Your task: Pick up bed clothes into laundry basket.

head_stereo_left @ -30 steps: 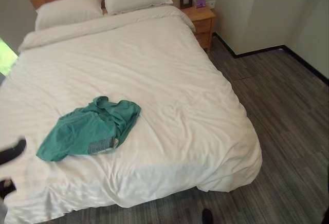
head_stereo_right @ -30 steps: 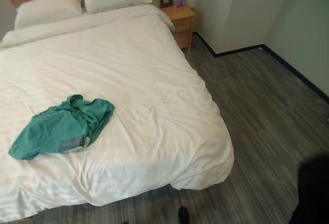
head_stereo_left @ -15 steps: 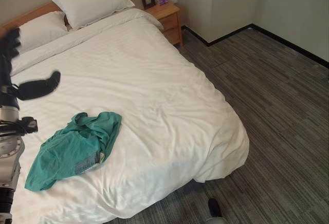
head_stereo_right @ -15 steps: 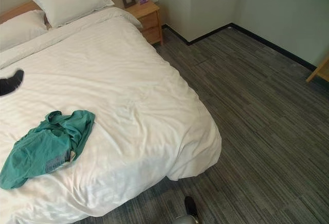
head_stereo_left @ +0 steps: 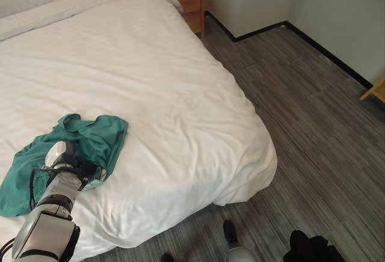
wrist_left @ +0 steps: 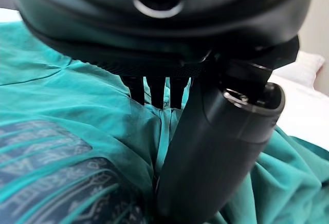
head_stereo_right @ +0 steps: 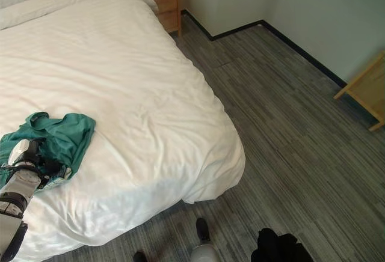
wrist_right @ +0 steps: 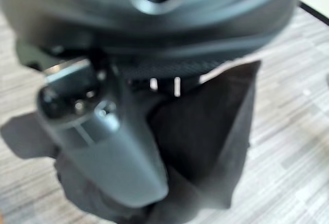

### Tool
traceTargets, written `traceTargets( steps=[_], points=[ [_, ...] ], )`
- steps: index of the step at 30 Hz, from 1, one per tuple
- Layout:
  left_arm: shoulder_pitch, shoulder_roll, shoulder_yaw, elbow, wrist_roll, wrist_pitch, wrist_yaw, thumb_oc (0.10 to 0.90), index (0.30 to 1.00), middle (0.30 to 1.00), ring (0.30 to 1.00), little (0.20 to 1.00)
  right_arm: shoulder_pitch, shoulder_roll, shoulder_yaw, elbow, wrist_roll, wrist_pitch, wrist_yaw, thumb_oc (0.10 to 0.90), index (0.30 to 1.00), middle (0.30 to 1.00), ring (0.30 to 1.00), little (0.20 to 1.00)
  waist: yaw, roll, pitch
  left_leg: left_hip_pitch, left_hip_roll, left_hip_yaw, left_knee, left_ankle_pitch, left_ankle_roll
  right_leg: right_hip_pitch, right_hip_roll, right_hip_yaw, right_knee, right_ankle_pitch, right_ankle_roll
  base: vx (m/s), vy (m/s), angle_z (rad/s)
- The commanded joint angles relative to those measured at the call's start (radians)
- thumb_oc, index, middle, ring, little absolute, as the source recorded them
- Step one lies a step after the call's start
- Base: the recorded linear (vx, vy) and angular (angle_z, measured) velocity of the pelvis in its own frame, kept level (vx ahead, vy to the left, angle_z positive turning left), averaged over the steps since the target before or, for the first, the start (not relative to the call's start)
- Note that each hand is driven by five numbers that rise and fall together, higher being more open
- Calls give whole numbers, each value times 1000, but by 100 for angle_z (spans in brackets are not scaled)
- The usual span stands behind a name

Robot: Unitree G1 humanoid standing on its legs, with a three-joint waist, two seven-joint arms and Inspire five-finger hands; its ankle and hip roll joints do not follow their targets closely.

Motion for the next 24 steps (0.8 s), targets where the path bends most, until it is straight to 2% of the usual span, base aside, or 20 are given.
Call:
traceTargets(
  steps=[1,3,5,6,7,8,9,10,12,13,15,16,18,19,20,21,22,23,24],
  points=[
    [-36,1,43,88,44,30,-40,400,300,300,300,300,34,-31,10,63,-39,20,-17,400,300,300,300,300,-13,-12,-14,-19,116,-27,2,46,-85,26,-59,6,7,-90,104,-15,-10,-10],
    [6,-6,83,29,6,17,-30,400,300,300,300,300,29,-39,9,40,-57,12,-10,400,300,300,300,300,-6,-4,-13,-1,116,-28,2,45,-79,42,-49,11,7,-100,96,-21,4,-6],
    [6,53,114,-79,-35,5,-6,400,300,300,300,300,29,-42,5,17,-64,2,-11,400,300,300,300,300,11,-3,-6,25,102,-49,2,39,-65,57,-45,23,7,-111,95,-41,26,-7],
    [10,128,162,-295,-76,-2,48,400,300,300,300,300,20,-41,2,-3,-63,2,-14,400,300,300,300,300,38,-11,5,15,83,-110,46,38,-59,59,-40,33,7,-103,88,-114,-24,-10],
    [44,183,234,-529,-113,-31,95,400,300,300,300,300,17,-33,-6,-27,-61,-3,-16,400,300,300,300,300,69,-27,14,-8,56,-184,105,5,-56,61,-41,42,7,-99,80,-151,-53,-23],
    [117,205,320,-724,-131,-64,156,400,300,300,300,300,7,-29,-11,-44,-56,0,-24,400,300,300,300,300,116,-48,22,-18,-7,-321,180,-26,-38,49,-38,72,9,-75,69,-117,-50,-49],
    [148,214,389,-944,-91,-108,252,400,300,300,300,300,-14,-30,8,-99,-75,-12,-37,400,300,300,300,300,151,-81,15,-9,-111,-497,242,-130,-15,41,-22,136,14,-68,60,-23,-19,-79],
    [150,213,390,-947,-90,-107,253,400,300,300,300,300,-13,-29,9,-99,-76,-11,-37,400,300,300,300,300,151,-79,11,-6,-109,-496,242,-139,-12,45,-22,135,11,-76,61,12,20,-91],
    [52,184,349,-1032,-57,-137,331,400,300,300,300,300,-34,-45,39,-160,-95,-33,-52,400,300,300,300,300,131,-98,0,31,-133,-583,224,-190,6,26,-5,191,22,-54,62,-68,103,-95],
    [17,153,326,-1098,-24,-154,358,400,300,300,300,300,-40,-41,47,-178,-106,-41,-64,400,300,300,300,300,116,-105,-15,52,-132,-579,191,-219,22,20,-5,192,19,-55,66,-159,154,-78],
    [-54,56,283,-1218,38,-168,427,400,300,300,300,300,-38,-26,70,-230,-135,-52,-84,400,300,300,300,300,82,-126,-31,93,-118,-529,142,-226,38,-6,-17,207,32,-25,90,-167,194,-53],
    [-82,28,266,-1243,44,-170,444,400,300,300,300,300,-38,-12,86,-260,-150,-53,-86,400,300,300,300,300,64,-141,-40,108,-125,-513,115,-219,47,-28,-24,212,33,8,111,-160,201,-57],
    [-141,-13,216,-1286,39,-185,452,400,300,300,300,300,-25,15,120,-349,-194,-49,-95,400,300,300,300,300,54,-155,-43,152,-126,-447,51,-208,61,-71,-24,213,38,69,151,-188,112,-88],
    [-161,-28,193,-1294,33,-191,444,400,300,300,300,300,-26,22,135,-396,-219,-51,-97,400,300,300,300,300,57,-153,-32,158,-118,-415,37,-194,61,-99,-26,165,61,82,151,-423,112,-140],
    [-151,-59,158,-1362,47,-204,409,400,300,300,300,300,-20,24,150,-519,-266,-64,-114,400,300,300,300,300,76,-138,-10,145,-115,-339,32,-170,71,-111,-63,-10,140,17,144,-332,96,-122],
    [-150,-59,157,-1363,47,-203,408,400,300,300,300,300,-18,24,150,-522,-267,-62,-114,400,300,300,300,300,77,-135,-12,150,-112,-339,30,-177,73,-108,-61,-11,141,7,146,-405,133,-150],
    [-139,-76,142,-1388,40,-207,385,400,300,300,300,300,-14,22,148,-587,-283,-68,-123,400,300,300,300,300,86,-130,-7,132,-114,-302,32,-155,78,-88,-77,-91,175,-25,115,-102,41,-155],
    [-139,-77,141,-1389,40,-207,384,400,300,300,300,300,-12,23,148,-589,-283,-67,-123,400,300,300,300,300,86,-127,-10,136,-111,-303,29,-161,79,-86,-75,-91,176,-34,118,-537,24,-159],
    [-72,-168,96,-1433,-54,-244,322,400,300,300,300,300,-7,-15,112,-787,-313,-74,-151,400,300,300,300,300,105,-115,-14,109,-97,-192,40,-134,97,-24,-108,-209,303,-106,79,-385,-4,-146]
  ],
)
